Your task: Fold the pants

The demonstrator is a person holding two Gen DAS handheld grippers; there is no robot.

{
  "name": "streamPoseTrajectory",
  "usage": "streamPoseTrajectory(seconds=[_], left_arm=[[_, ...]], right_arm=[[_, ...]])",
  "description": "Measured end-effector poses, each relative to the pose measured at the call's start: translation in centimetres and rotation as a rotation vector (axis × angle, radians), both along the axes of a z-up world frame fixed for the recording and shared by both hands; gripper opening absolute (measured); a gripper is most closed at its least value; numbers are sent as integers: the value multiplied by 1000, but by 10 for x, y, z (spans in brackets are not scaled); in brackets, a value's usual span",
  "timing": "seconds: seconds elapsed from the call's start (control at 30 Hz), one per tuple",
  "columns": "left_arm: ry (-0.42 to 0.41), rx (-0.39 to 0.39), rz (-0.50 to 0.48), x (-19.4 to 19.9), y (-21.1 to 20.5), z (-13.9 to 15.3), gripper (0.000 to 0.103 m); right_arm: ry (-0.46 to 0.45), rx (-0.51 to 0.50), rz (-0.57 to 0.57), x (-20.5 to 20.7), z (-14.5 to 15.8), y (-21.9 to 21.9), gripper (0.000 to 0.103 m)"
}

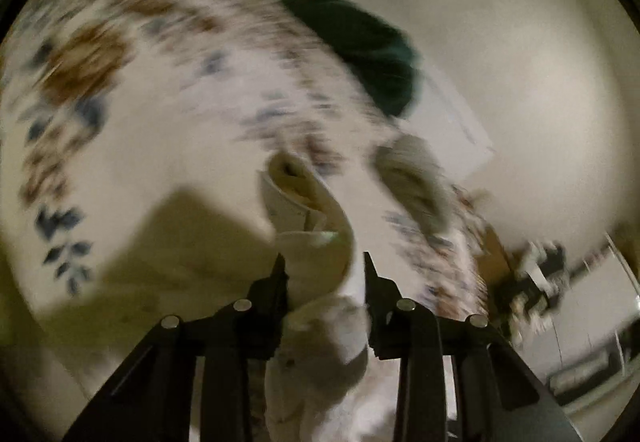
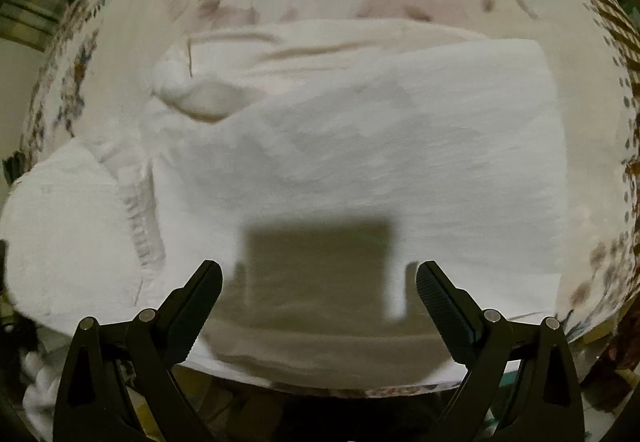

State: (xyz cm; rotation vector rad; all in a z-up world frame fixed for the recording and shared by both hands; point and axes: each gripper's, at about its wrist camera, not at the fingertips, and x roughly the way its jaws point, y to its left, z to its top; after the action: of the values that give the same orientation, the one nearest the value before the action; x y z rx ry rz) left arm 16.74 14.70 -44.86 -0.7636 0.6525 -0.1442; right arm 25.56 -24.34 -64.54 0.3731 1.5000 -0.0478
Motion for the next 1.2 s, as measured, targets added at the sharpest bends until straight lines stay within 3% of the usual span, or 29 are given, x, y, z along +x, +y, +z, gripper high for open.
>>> streamPoseTrajectory(seconds=[0.07, 0.13, 0.27, 0.43, 0.53, 0.63, 0.7, 0.73, 0.77, 0.87, 0.93, 1.03, 1.07, 1.13, 1.17, 1.2], left_arm=[[-56, 48, -96, 6, -35, 33, 19], [-88, 79, -189, 9, -73, 52, 19], [-76, 71, -359, 16, -154, 38, 17], [34, 90, -518, 23, -237, -8, 17], [195, 119, -619, 28, -275, -41, 22], [381, 91, -698, 35, -294, -57, 26], [413, 155, -673, 27, -294, -46, 44], [412, 172, -662, 24, -291, -37, 73], [399, 173, -644, 24, -283, -28, 91], [375, 186, -564, 25, -248, -14, 93], [392, 275, -495, 29, -224, -15, 93], [460, 407, -426, 35, -194, -39, 93], [483, 426, -409, 40, -186, -49, 93], [520, 445, -375, 41, -171, -64, 93], [538, 448, -355, 41, -164, -74, 93], [558, 440, -350, 42, -159, -84, 93]], right_arm=[[-28, 11, -23, -4, 12, -12, 100], [-47, 22, -46, -8, 22, -26, 100], [-55, 24, -106, -22, 35, -63, 100], [-61, 6, -170, -35, 37, -107, 100], [-63, 12, -175, -42, 36, -131, 100], [-74, 93, -178, -43, 37, -140, 100], [-94, 179, -168, -41, 39, -145, 100], [-100, 222, -160, -39, 39, -145, 100], [-106, 270, -148, -35, 37, -142, 100], [-117, 383, -85, -17, 27, -121, 100], [-127, 398, -27, -5, 18, -103, 100], [-69, 381, 15, 10, -12, -79, 99], [-20, 355, 21, 13, -28, -70, 99], [-43, 326, -1, 13, -32, -62, 97], [-72, 337, -6, 11, -28, -58, 87], [-76, 380, -2, 8, -26, -52, 50]])
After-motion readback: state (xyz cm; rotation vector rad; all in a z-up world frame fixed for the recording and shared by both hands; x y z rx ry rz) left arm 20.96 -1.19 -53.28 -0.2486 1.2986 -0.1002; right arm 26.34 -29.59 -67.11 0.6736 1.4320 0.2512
